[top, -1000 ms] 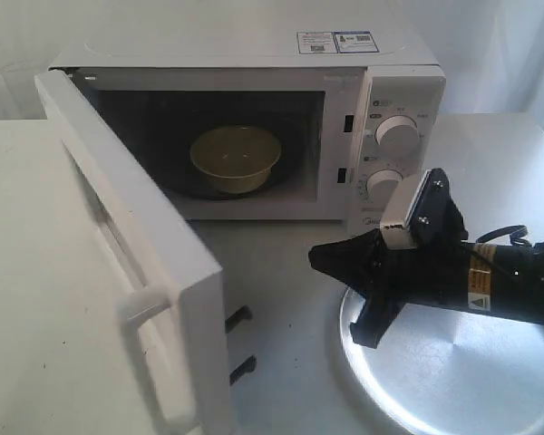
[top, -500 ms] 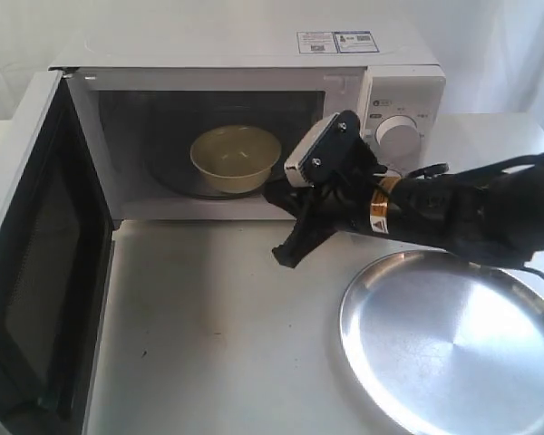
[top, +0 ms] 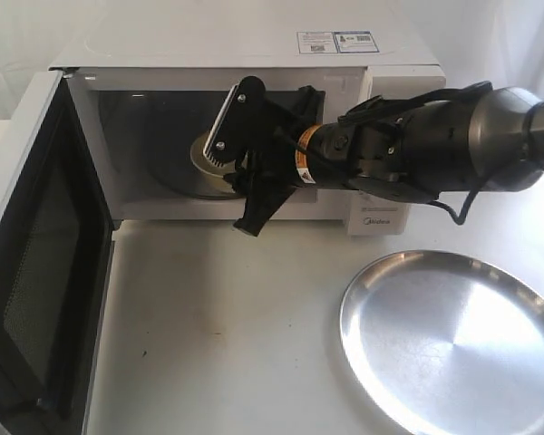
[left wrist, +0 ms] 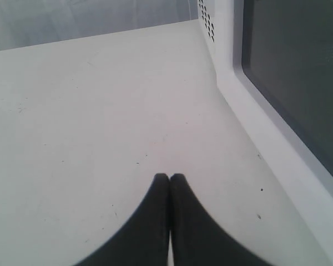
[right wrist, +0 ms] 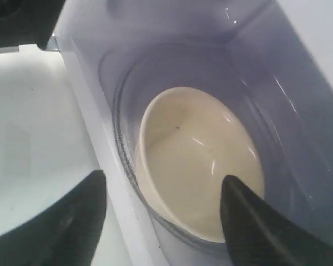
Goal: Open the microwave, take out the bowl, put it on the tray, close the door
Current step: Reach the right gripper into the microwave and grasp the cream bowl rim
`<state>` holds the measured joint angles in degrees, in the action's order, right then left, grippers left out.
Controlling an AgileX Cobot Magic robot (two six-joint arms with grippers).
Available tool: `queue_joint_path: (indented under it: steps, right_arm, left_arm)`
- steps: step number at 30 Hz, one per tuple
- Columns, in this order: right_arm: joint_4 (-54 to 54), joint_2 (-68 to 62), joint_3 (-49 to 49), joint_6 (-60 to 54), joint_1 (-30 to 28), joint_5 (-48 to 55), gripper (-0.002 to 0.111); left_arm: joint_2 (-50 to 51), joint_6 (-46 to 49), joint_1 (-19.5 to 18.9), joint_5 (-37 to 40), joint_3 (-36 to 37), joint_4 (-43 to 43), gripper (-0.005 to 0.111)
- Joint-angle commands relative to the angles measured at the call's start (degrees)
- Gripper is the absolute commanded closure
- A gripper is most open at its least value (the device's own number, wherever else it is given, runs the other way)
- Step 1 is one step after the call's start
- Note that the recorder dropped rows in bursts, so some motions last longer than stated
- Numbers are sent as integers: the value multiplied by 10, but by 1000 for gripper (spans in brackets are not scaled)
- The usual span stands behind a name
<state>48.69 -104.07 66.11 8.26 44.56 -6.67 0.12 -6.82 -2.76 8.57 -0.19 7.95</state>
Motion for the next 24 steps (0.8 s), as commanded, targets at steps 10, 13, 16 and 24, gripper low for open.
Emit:
queue_joint_path:
  steps: [10, 13, 16, 24]
  right_arm:
    - [5, -95, 74, -7, 12, 59, 54]
    - [12, -112, 93, -26, 20, 75, 54]
    - [12, -122, 112, -33, 23, 76, 54]
    - [10, -132, 134, -33, 23, 77, 70]
  left_arm:
    - [-1, -3, 0, 0, 2, -2, 107]
    - [-1, -3, 0, 0, 2, -2, 107]
    - [-1, -3, 0, 0, 2, -2, 107]
    - [-1, -3, 0, 0, 2, -2, 107]
